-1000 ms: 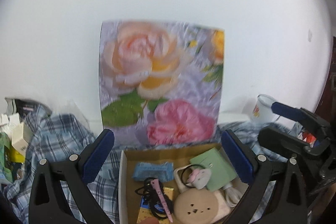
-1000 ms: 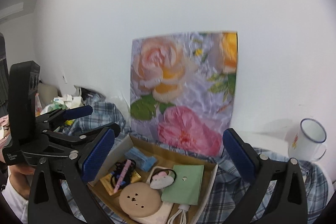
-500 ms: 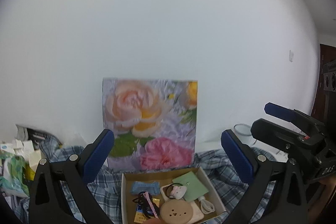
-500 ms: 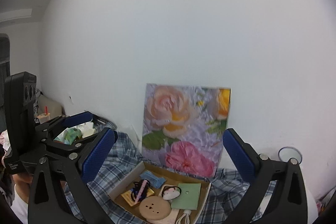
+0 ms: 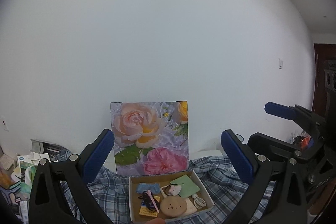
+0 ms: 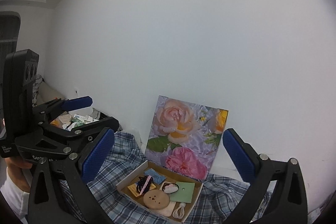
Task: Organize soft objects
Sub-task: 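Withdraw both grippers up and away from the box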
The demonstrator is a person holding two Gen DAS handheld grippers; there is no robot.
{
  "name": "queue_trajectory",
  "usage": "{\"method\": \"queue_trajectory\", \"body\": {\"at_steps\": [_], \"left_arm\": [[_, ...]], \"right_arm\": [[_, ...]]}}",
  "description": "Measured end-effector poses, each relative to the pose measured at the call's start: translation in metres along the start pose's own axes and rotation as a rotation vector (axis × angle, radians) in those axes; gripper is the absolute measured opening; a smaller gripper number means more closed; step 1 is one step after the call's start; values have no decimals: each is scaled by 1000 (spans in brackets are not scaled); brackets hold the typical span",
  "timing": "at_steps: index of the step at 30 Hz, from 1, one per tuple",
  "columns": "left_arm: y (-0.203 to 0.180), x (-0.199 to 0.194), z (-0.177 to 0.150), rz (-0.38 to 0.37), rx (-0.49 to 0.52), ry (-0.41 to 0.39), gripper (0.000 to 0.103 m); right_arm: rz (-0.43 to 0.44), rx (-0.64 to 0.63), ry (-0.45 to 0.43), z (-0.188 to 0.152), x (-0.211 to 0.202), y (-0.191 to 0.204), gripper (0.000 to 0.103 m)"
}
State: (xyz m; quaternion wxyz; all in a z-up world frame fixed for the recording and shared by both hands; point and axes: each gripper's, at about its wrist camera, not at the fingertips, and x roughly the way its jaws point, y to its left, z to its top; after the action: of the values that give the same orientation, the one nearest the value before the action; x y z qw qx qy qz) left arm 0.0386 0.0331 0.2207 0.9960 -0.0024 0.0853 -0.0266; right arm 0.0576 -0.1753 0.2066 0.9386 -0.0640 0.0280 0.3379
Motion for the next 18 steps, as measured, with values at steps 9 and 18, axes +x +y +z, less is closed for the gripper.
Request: {"method": "queue_trajectory", "body": {"at_steps": [9, 18], "left_arm": [[-12, -32, -32, -30, 24, 21, 103], [-18, -31, -79, -16, 28, 92, 102]], "right_arm": [[14, 35, 29, -37, -25, 16, 103], [54, 91, 100, -90, -22, 17, 103]]}}
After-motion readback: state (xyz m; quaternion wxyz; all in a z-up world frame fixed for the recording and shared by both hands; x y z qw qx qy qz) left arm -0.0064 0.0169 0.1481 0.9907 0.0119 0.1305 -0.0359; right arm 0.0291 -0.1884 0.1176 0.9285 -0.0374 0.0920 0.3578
